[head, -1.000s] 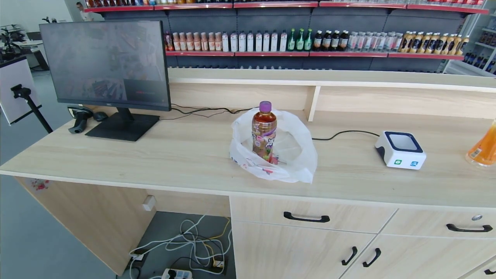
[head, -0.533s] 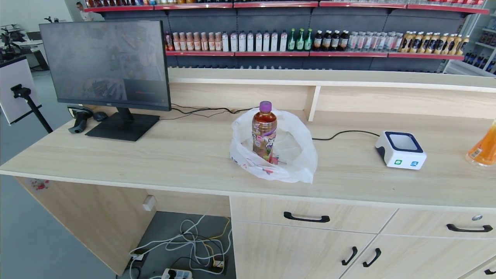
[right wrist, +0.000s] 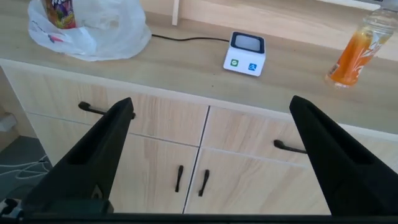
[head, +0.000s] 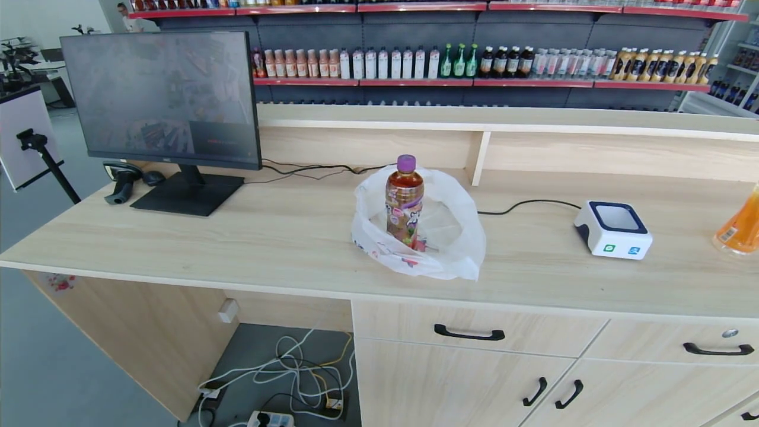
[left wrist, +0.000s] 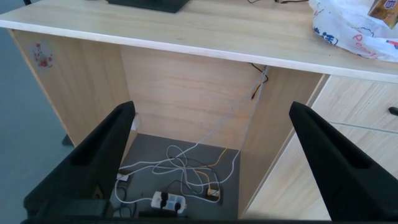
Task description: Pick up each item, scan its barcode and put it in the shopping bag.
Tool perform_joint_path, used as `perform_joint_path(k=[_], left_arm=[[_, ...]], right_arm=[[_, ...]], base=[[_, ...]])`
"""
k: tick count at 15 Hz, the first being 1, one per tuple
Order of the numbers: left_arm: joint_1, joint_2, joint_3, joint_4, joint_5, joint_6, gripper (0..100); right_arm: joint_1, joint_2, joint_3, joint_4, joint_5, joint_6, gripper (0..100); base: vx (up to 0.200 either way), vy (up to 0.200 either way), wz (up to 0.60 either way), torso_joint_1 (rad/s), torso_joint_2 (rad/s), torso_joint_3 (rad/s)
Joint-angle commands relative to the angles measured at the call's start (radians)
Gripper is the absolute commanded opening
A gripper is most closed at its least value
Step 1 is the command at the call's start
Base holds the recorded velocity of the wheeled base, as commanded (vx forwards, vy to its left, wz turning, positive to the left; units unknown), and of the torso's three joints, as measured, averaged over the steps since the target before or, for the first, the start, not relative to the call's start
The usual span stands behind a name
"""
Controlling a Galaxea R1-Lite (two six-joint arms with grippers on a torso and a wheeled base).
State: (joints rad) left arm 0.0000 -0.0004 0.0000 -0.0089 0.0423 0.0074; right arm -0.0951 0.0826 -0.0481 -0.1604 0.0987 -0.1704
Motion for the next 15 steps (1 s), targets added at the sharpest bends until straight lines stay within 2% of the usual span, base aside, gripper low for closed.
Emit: perform_joint_path(k=[1,3,15], left_arm=[[0.000,0.000,0.000,0.001,0.001,0.002,100],[0.000,0.000,0.000,0.001,-0.001,0.011,100],[0.000,0.000,0.000,0.001,-0.001,0.009,100]], right_arm=[[0.000,0.009,0.004,-0.001,0.001,0.000,100],[0.000,0.009,0.001,0.001,0.024,0.000,100],[0.000,0.009,-0.010,0.005,0.036,0.029,100]], base=[[0.000,-0.200,0.00,-0.007,0.00,0.002],[0.000,-0.200,0.00,0.010,0.00,0.002],[0.000,-0.200,0.00,0.006,0.00,0.002]])
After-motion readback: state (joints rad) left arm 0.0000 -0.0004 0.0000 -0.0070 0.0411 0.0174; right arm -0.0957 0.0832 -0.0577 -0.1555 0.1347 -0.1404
